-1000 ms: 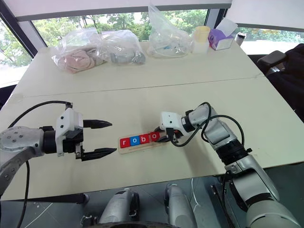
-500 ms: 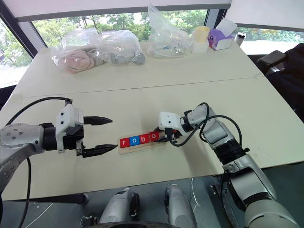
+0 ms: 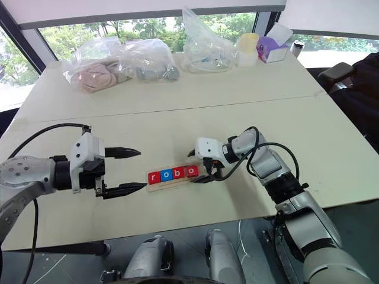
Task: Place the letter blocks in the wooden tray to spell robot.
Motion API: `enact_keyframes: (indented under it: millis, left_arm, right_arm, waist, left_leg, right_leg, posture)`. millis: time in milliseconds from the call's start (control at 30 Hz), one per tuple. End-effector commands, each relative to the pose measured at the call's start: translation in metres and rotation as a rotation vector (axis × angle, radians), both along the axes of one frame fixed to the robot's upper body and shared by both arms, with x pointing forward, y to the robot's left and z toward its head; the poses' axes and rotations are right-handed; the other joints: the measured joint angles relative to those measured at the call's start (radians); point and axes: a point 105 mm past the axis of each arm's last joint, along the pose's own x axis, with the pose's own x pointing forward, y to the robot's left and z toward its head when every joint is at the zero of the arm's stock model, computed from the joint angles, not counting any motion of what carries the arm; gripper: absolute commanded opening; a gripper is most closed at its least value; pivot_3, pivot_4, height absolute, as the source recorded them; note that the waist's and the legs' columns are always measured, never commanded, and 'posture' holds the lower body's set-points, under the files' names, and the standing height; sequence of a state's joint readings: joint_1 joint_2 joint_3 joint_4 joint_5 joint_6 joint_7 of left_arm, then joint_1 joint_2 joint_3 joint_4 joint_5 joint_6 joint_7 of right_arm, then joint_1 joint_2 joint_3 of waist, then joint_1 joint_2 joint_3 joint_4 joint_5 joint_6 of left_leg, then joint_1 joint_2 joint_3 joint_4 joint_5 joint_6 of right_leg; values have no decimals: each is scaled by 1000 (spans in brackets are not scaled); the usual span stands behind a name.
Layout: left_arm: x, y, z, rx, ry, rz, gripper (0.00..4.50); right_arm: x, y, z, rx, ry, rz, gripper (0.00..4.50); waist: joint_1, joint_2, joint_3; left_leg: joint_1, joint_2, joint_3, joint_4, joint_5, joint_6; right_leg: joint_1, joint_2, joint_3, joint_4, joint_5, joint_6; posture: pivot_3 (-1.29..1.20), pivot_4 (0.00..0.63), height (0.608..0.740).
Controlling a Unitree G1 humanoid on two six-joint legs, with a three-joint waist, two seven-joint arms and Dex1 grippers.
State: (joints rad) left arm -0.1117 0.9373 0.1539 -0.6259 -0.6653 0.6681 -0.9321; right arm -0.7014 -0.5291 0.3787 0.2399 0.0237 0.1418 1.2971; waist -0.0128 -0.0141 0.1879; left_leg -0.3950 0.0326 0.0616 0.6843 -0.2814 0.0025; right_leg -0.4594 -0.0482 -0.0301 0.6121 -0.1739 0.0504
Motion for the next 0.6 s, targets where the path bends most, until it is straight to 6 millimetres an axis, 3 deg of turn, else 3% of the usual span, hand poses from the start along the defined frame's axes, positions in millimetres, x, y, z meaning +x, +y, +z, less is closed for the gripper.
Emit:
enact_keyframes:
  millis: [33, 600]
  left_arm:
    - [-2, -1, 8, -7, -44, -10, 4500]
    - [0, 4, 6, -3, -45, -11, 4500]
  right_arm:
    - [8, -1, 25, 49, -69, -23, 4472]
    - [2, -9, 0, -6, -14, -32, 4472]
  waist:
    - [0, 0, 0]
    - [-1, 0, 0]
  left_leg:
    - [0, 0, 0, 0, 0, 0]
    - [1, 0, 0, 0, 0, 0]
  right_leg:
    - [0, 0, 0, 0, 0, 0]
    - [0, 0, 1, 0, -1, 0]
  posture:
    - [0, 150, 740]
    - [0, 150, 740]
